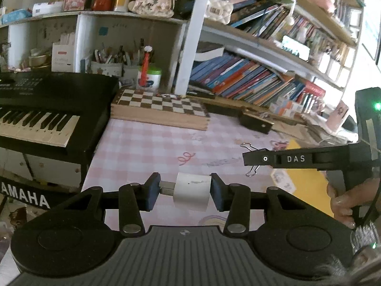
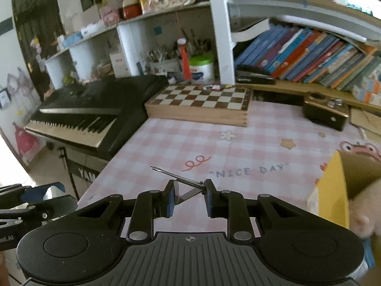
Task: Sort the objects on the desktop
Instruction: 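Lift the charger and binder clip and carry both toward the yellow box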
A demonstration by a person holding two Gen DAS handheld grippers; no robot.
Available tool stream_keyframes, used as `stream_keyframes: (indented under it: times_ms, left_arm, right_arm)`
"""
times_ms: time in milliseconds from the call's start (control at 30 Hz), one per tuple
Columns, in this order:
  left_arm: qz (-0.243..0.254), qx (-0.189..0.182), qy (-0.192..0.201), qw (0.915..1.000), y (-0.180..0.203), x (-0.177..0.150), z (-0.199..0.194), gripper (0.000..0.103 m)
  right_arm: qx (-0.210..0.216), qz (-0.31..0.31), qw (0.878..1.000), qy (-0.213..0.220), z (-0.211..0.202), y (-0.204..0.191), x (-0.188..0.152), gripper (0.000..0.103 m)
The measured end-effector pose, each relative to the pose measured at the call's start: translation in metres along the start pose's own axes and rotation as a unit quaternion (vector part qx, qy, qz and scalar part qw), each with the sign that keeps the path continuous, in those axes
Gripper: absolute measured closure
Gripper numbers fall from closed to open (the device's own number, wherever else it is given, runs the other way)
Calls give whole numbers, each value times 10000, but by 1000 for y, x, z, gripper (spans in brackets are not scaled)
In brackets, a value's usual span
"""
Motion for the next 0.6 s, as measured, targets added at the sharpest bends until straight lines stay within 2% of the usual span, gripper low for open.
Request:
stream_keyframes:
  times_ms: [200,600]
  left_arm:
    - [72,-270,31,9996,11,-7,-23,61]
    - [244,-602,-26,9979,21,-39,-70,61]
  right_arm:
    - [-122,235,9996,102,-34,1,-24,79]
    - [-388,638,9972,-2,-79,-9,-85,79]
Point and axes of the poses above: each gripper's, at about its wrist camera, not at the fingertips, and z roughly the way its jaws point, y to its right, x to its top, the point moved 1 cm from there along z, roughly the way its jaws point, and after that the axes turned 9 degrees about z, right-handed, at the moved point
